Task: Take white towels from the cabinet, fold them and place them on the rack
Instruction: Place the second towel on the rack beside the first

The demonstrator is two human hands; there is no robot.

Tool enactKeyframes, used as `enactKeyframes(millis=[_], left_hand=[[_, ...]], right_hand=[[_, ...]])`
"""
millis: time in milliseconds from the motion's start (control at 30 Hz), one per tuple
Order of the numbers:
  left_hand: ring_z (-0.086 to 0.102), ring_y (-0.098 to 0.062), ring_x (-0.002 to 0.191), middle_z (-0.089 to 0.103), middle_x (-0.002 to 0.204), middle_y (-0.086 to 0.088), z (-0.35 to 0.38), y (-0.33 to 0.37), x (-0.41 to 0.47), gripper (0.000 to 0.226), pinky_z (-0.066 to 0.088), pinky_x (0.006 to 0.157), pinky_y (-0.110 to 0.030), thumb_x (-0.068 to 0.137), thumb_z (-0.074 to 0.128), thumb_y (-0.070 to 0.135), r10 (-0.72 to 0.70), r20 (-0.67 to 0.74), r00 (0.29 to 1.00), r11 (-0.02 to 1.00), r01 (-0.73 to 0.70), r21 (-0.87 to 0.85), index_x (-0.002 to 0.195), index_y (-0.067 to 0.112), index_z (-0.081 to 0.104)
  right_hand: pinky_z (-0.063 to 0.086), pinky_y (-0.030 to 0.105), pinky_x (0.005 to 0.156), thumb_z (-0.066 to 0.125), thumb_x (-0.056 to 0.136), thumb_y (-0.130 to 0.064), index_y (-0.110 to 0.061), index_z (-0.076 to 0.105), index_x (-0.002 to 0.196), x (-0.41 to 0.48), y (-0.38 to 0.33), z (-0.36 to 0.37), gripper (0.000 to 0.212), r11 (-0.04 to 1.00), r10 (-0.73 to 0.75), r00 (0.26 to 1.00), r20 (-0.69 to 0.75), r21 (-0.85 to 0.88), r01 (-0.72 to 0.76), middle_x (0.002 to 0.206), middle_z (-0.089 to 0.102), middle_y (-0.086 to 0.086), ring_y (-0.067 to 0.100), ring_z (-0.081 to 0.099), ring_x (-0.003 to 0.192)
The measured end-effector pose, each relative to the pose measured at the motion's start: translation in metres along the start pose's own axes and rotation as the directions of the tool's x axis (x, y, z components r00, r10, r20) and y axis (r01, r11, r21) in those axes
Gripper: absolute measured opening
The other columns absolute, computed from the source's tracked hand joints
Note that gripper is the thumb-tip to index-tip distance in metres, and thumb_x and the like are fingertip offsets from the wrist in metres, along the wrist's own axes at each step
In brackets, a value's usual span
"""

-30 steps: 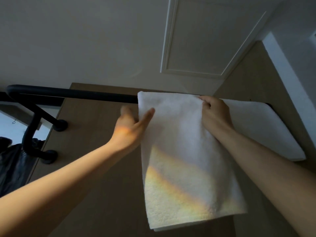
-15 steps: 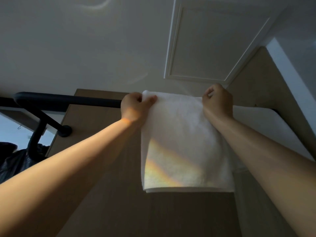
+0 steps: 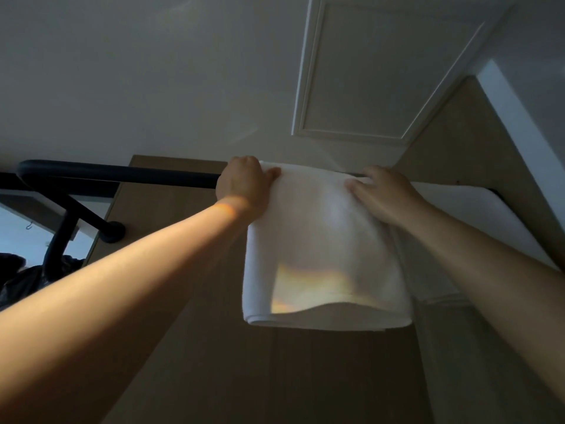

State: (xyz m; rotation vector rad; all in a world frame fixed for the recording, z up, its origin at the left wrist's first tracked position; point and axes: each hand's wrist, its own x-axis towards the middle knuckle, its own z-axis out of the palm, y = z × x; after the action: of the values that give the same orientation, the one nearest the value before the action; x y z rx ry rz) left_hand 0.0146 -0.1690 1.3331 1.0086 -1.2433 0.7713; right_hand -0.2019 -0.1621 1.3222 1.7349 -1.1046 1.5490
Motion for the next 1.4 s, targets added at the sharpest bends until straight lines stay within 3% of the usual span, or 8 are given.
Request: enactKeyframes(millis=[133,300,633,867,967,1133,1267,1400], left_hand=[[0.058,-0.037,0.103,0.059,0.119,-0.022,0.001,0.001,-0.002,0.053,0.032,0.073,-0.032,0.098,0.046,0.048,-0.03,-0.013,0.999,1.0,0.03,0.001,0.106,-0.002,0.062],[0.058,-0.038,0.102,0.057,0.12,-0.024,0.001,0.0,-0.009,0.055,0.031,0.072,-0.032,0.098,0.047,0.048,-0.038,-0.002,0.999,0.999,0.038,-0.007,0.108,-0.003,0.063],[0.051,-0.038,0.112,0.062,0.114,-0.026,-0.011,0.001,-0.016,0.052,0.034,0.082,-0.035,0.097,0.05,0.045,0.002,0.039,0.999,0.993,0.003,-0.115,0.109,-0.004,0.061],[0.053,0.001,0.075,0.05,0.088,0.018,-0.019,-0.008,-0.082,0.062,0.04,0.046,-0.008,0.087,0.067,0.04,-0.07,0.225,0.972,0.828,0.182,-0.53,0.135,0.016,0.035],[0.061,-0.006,0.088,0.059,0.099,0.009,-0.025,-0.008,-0.096,0.055,0.051,0.06,-0.017,0.086,0.071,0.029,-0.051,0.177,0.983,0.774,0.151,-0.615,0.131,0.023,0.04],[0.057,-0.011,0.087,0.057,0.099,0.01,-0.028,0.002,-0.083,0.052,0.047,0.07,-0.023,0.086,0.071,0.024,0.021,0.028,0.999,0.8,0.0,-0.6,0.131,0.026,0.045],[0.051,-0.015,0.104,0.056,0.121,0.001,-0.024,0.001,-0.059,0.043,0.038,0.085,-0.024,0.087,0.069,0.025,0.061,-0.021,0.998,0.875,-0.064,-0.48,0.127,0.018,0.055],[0.05,-0.025,0.117,0.055,0.13,-0.011,-0.016,0.001,-0.031,0.047,0.03,0.083,-0.018,0.088,0.068,0.027,0.068,-0.003,0.998,0.921,-0.063,-0.385,0.131,0.013,0.054]], right_hand=[[0.032,0.023,0.087,0.063,0.09,-0.039,-0.013,0.035,0.143,-0.045,0.004,0.002,0.064,0.978,0.106,0.983,-0.15,0.194,-0.075,0.141,0.044,0.011,0.027,0.046,0.126],[0.039,0.028,0.069,0.052,0.095,-0.047,-0.008,0.038,0.136,-0.074,0.006,0.013,0.058,0.946,0.205,0.977,-0.062,0.268,-0.181,0.127,0.055,0.009,0.024,0.054,0.099],[0.044,0.038,0.096,0.035,0.105,-0.021,-0.002,0.052,0.129,-0.086,0.003,0.027,0.034,0.952,0.191,0.958,-0.216,0.28,-0.126,0.123,0.06,0.016,0.031,0.055,0.115],[0.031,0.024,0.07,0.034,0.105,-0.018,-0.013,0.054,0.092,-0.084,0.006,0.024,0.025,0.959,0.156,0.957,-0.245,0.271,-0.087,0.092,0.057,0.004,0.017,0.052,0.085],[0.033,0.023,0.072,0.033,0.105,-0.017,-0.012,0.056,0.094,-0.083,0.007,0.02,0.026,0.954,0.148,0.959,-0.241,0.292,-0.074,0.092,0.058,0.005,0.021,0.055,0.088],[0.029,0.016,0.097,0.031,0.106,-0.016,-0.015,0.044,0.144,-0.073,0.006,0.014,0.04,0.944,0.166,0.936,-0.312,0.325,-0.059,0.14,0.052,0.007,0.02,0.047,0.129],[0.035,0.021,0.076,0.031,0.104,-0.012,-0.02,0.054,0.127,-0.051,0.003,0.013,0.033,0.933,0.133,0.926,-0.354,0.36,0.004,0.106,0.059,0.002,0.014,0.053,0.094],[0.038,0.025,0.074,0.034,0.097,-0.004,-0.015,0.064,0.113,-0.023,-0.002,0.011,0.035,0.956,0.107,0.933,-0.345,0.293,-0.002,0.102,0.064,0.007,0.025,0.058,0.097]])
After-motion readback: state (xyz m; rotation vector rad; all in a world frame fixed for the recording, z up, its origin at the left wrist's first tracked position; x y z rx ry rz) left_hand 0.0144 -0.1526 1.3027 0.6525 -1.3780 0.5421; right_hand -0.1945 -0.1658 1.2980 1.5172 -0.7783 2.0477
